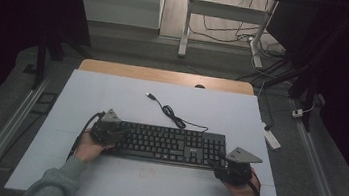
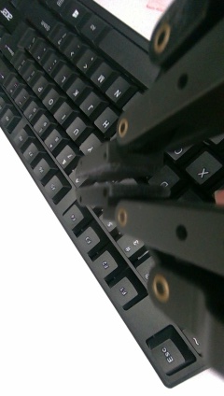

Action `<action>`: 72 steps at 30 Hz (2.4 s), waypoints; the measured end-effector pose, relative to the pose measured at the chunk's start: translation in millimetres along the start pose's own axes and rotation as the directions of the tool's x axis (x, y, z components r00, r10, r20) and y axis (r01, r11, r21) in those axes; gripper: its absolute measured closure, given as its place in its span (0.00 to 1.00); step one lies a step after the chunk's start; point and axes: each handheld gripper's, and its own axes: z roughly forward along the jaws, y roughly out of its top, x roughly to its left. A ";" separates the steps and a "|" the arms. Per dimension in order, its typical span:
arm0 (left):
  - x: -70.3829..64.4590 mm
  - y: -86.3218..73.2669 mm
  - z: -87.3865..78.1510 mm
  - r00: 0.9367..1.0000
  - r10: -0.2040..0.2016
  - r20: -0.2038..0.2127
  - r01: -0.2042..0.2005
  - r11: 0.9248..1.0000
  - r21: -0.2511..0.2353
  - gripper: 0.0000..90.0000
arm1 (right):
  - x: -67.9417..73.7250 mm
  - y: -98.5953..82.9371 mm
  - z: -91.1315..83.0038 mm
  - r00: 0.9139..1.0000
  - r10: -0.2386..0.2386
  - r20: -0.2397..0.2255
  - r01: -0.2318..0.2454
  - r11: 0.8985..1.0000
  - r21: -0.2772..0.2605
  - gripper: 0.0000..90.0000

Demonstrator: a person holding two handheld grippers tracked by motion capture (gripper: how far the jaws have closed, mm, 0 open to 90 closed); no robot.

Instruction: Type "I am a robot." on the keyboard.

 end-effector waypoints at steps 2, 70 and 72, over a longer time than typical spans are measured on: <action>0.5 -0.1 1.7 1.000 0.002 0.002 -0.002 1.000 0.007 0.99 | -0.1 0.0 0.0 1.000 0.000 0.001 0.000 1.000 0.000 0.56; -2.0 4.2 -33.1 0.997 -0.028 0.071 0.030 0.999 -0.022 0.28 | 20.1 23.8 13.6 0.996 0.016 -0.090 -0.021 0.998 -0.061 0.57; -2.0 3.9 -32.2 0.997 -0.026 0.070 0.028 0.999 -0.018 0.27 | 25.1 29.3 18.9 0.995 0.013 -0.103 -0.020 0.998 -0.062 0.59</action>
